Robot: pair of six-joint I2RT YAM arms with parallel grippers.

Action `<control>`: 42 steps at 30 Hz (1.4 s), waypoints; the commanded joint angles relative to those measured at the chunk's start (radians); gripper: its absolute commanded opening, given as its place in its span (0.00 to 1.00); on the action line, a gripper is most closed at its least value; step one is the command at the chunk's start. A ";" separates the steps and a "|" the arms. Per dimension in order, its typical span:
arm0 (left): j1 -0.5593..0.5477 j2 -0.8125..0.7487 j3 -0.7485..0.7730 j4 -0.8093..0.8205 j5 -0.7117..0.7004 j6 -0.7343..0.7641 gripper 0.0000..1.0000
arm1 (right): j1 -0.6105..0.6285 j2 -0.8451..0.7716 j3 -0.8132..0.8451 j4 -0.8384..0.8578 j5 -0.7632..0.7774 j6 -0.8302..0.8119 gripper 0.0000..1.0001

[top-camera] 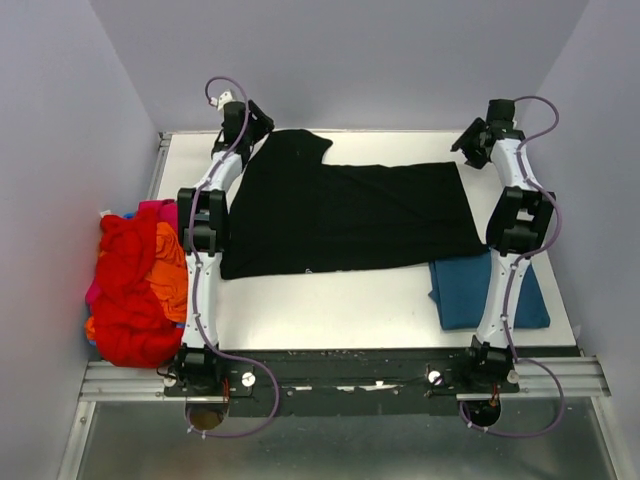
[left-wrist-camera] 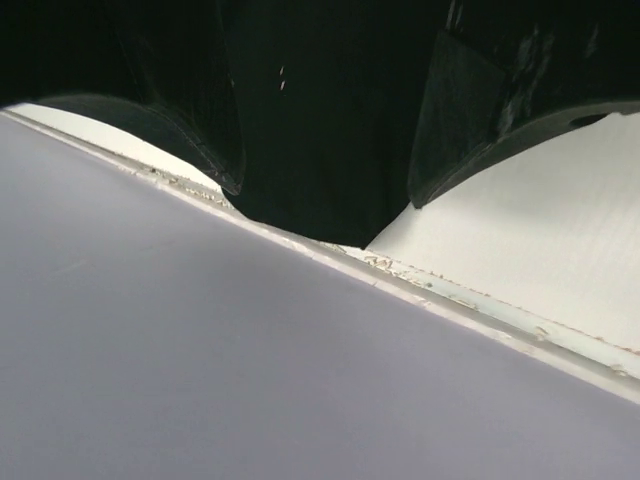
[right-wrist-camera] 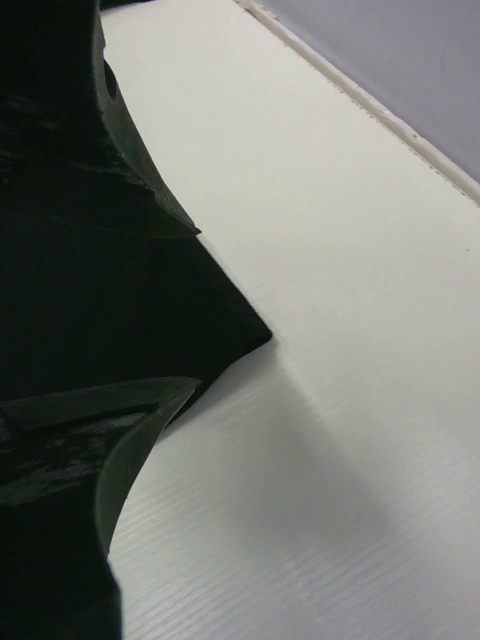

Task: Fold and stack the t-shirts
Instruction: Grap the side of the flattened tshirt furthest away from the robot with both arms

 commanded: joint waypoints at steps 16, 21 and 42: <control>0.041 0.344 0.317 0.033 0.125 -0.341 0.75 | -0.021 0.221 0.208 -0.055 -0.126 0.209 0.57; 0.041 0.363 0.311 0.052 0.148 -0.375 0.74 | -0.021 0.227 0.209 -0.053 -0.116 0.209 0.54; 0.041 0.384 0.323 0.049 0.142 -0.365 0.72 | -0.024 0.063 -0.030 0.104 -0.108 0.174 0.01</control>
